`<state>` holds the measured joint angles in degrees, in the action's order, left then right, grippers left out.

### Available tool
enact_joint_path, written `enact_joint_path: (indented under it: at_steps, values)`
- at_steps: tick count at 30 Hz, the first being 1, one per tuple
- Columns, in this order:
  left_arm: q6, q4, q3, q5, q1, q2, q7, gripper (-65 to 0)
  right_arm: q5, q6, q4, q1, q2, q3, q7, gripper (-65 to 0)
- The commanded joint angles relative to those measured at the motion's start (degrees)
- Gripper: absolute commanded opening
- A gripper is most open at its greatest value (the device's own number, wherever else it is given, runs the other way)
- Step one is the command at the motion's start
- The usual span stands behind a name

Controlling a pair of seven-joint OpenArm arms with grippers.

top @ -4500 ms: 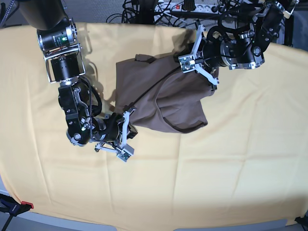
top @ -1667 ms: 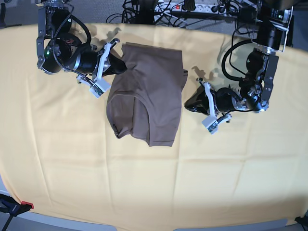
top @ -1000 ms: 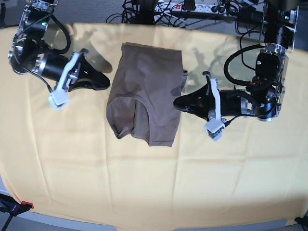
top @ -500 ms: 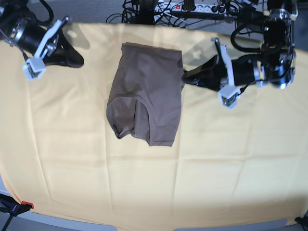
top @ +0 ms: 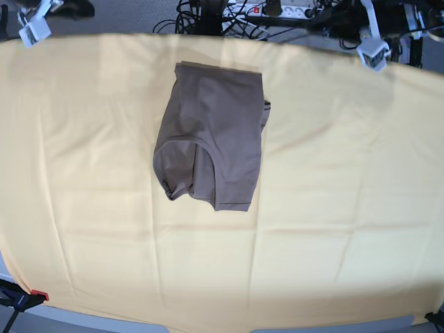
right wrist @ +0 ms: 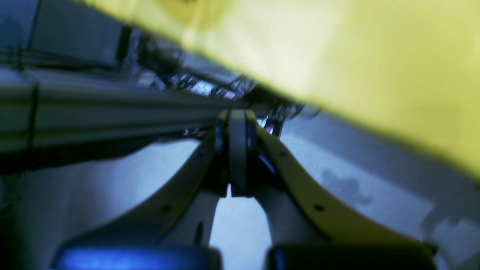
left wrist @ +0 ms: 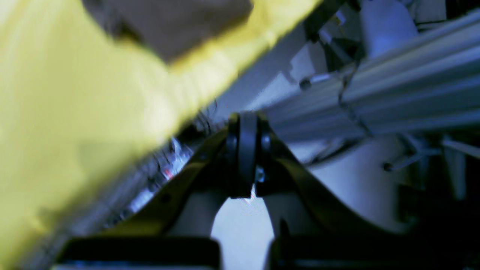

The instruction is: Fold the T-shirt properly

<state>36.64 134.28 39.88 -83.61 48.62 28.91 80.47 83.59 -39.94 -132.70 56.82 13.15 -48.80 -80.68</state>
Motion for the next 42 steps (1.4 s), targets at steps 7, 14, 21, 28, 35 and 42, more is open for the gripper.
enact_joint_path:
  at_steps: [7,14,21,28,35,42]
  values:
    - [3.4,-2.1,0.2,5.6,15.7,-4.5,-1.2,-65.0,1.4,-0.1,8.7,6.8,-2.0,3.7,0.7,-65.0]
    - [2.5,-14.3,0.1,5.8,16.8,-12.6,-1.1,-65.0,1.4,-0.1,25.8,5.8,-2.0,14.9,0.7,-65.0]
    - [3.4,-33.2,-5.8,6.5,10.1,-13.5,-1.2,-65.0,-12.5,-0.1,43.1,-3.2,-0.3,24.2,3.9,-65.0]
    - [3.4,-53.5,-14.7,19.3,-1.0,-13.5,-12.8,-65.0,-32.1,-0.1,58.6,-13.4,2.9,34.5,19.8,-65.0]
    - [3.4,-70.9,-22.4,43.7,-13.2,-13.5,-37.2,-65.0,-52.9,-0.1,70.1,-21.4,3.1,41.3,43.2,-65.0]
    - [2.7,-87.9,-29.7,72.4,-24.8,-13.4,-66.8,-65.0,-72.5,8.3,79.6,-28.0,2.9,45.3,61.7,-65.0]
